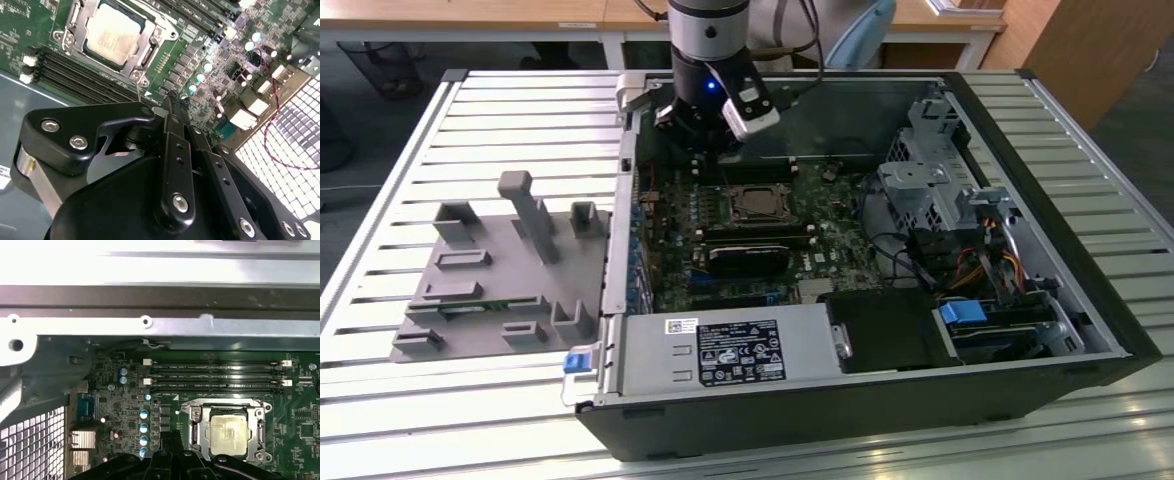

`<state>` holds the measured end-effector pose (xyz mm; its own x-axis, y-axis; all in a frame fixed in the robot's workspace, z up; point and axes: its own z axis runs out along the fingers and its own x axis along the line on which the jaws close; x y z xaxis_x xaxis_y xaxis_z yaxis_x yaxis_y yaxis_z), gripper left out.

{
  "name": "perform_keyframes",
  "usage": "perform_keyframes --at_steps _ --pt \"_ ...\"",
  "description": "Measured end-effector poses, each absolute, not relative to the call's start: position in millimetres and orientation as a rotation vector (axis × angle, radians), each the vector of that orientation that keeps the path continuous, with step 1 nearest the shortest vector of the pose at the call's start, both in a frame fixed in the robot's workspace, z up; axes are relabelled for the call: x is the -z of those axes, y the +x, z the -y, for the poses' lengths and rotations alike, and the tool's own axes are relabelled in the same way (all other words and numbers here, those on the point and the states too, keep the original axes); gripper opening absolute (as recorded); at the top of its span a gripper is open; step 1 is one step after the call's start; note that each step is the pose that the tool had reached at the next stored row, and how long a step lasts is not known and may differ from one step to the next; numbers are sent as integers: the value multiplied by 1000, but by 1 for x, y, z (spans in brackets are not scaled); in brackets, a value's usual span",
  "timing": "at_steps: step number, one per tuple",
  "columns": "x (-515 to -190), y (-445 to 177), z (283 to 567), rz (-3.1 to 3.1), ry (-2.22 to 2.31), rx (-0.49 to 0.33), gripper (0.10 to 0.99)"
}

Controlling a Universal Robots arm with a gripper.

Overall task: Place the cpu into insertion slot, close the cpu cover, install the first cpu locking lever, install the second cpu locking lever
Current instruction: 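Install the first cpu locking lever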

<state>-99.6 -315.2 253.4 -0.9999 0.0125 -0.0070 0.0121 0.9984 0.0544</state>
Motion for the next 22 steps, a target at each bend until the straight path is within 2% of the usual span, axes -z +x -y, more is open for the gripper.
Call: perform_keyframes --at_steps 22 --pt "-252 -103 294 -3133 18 -85 106"
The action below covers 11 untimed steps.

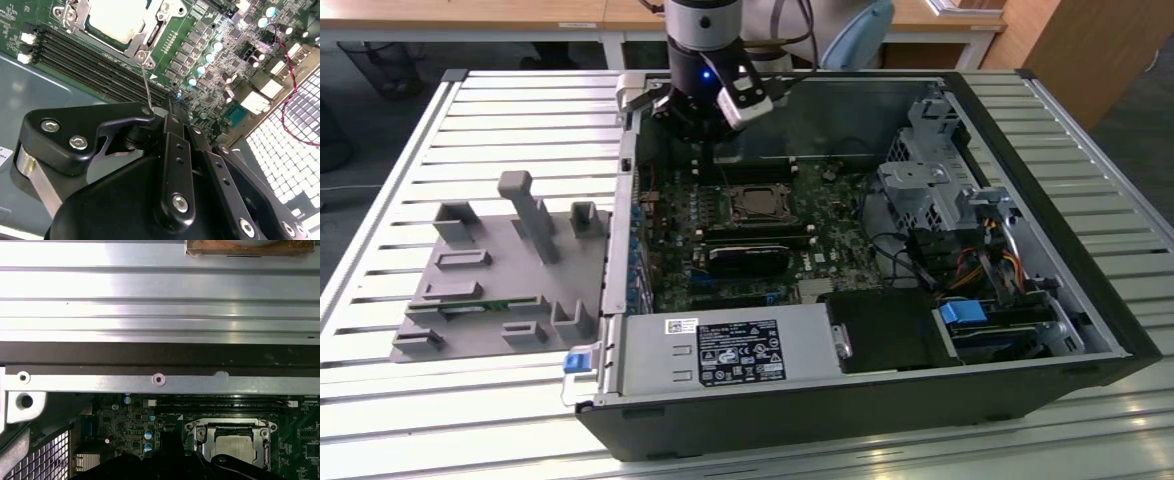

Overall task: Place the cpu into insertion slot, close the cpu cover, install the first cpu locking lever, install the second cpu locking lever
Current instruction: 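Install the first cpu locking lever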

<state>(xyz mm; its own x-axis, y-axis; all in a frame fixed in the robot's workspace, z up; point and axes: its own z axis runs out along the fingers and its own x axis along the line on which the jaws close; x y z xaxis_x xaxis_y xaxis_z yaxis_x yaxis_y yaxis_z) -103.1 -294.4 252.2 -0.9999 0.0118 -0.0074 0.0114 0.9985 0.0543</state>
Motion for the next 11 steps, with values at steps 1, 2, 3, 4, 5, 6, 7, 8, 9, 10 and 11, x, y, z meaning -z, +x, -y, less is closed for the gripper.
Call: perform_keyframes --at_steps 1,2,3,4,5,6,7,8,9,10,11 --pt "-252 -103 294 -3133 18 -85 106" --pt "-252 -102 294 -3133 18 -85 106" --pt "-252 -100 294 -3133 18 -85 106" --pt "-252 -99 294 -3133 18 -85 106" --pt "-252 -97 294 -3133 18 -85 106" --pt "-252 -95 294 -3133 18 -85 106" --pt "-252 -93 294 -3133 18 -85 106" --pt "-252 -90 294 -3133 18 -85 106" --pt "-252 -88 294 -3133 18 -85 106" --pt "-252 -85 294 -3133 18 -85 106" --pt "-252 -82 294 -3133 18 -85 106"
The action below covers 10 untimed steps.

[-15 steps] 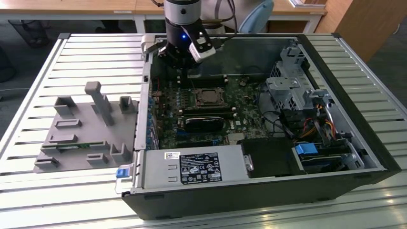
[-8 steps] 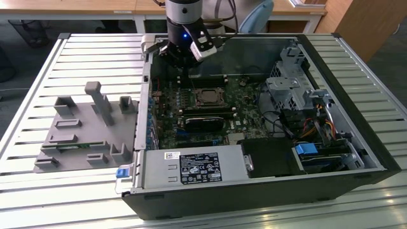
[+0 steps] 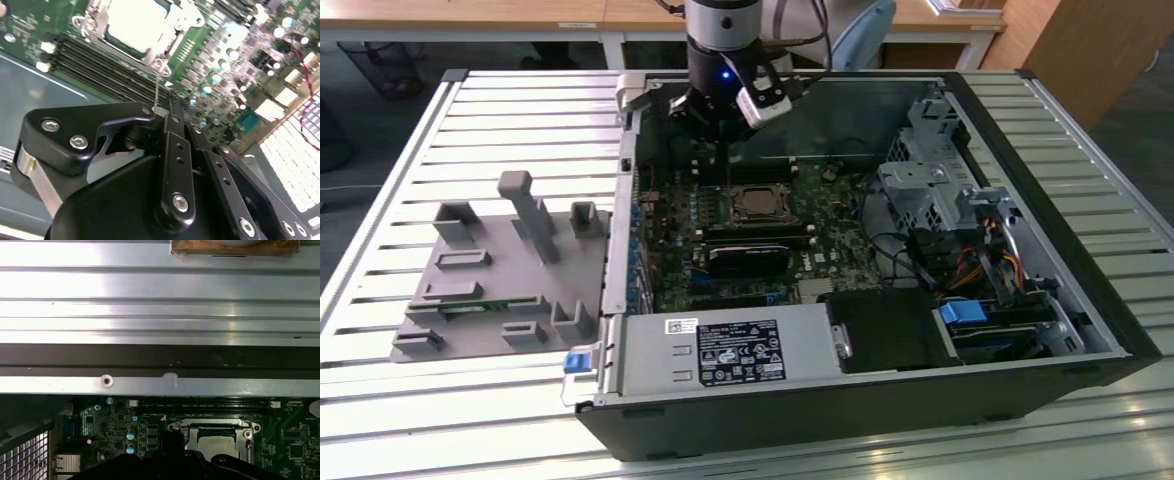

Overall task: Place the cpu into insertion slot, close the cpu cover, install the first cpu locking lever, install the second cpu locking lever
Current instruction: 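Install the first cpu locking lever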

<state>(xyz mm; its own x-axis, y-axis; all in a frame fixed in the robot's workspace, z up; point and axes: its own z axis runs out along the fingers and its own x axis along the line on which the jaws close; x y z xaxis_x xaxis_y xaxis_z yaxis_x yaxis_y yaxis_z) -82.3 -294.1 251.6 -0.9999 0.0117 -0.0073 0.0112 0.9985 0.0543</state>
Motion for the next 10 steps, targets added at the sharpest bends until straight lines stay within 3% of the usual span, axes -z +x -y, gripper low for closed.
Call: perform_keyframes --at_steps 10 --pt "-250 -52 294 -3135 18 -99 106"
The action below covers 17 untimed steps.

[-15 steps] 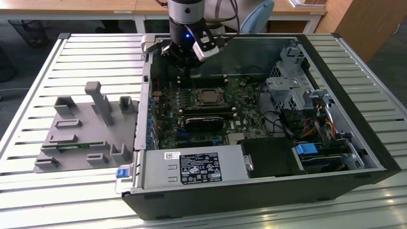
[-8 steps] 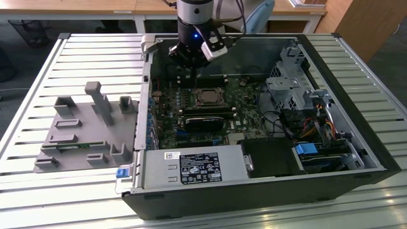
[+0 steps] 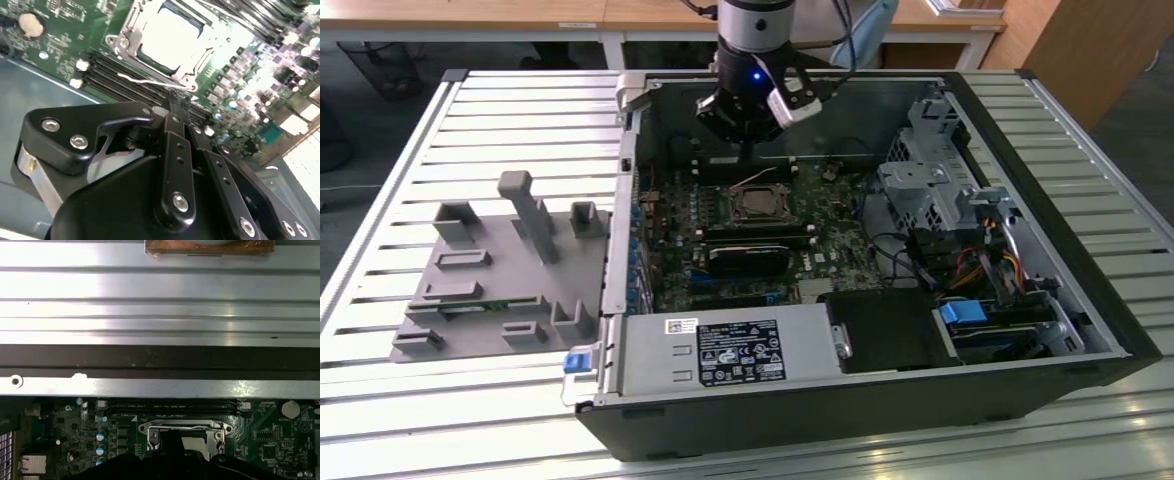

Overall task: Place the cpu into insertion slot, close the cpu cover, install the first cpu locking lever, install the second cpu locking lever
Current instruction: 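Install the first cpu locking lever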

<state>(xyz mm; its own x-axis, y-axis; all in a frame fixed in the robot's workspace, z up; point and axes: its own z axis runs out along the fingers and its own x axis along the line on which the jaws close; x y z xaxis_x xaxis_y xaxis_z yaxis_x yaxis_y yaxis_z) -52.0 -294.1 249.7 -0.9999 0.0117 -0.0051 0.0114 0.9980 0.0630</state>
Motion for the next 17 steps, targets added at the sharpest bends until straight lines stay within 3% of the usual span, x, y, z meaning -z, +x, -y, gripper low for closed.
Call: perform_keyframes --at_steps 4,17 --pt "-248 -52 295 -3131 18 -172 106" --pt "-236 -45 295 -3131 18 -171 106"
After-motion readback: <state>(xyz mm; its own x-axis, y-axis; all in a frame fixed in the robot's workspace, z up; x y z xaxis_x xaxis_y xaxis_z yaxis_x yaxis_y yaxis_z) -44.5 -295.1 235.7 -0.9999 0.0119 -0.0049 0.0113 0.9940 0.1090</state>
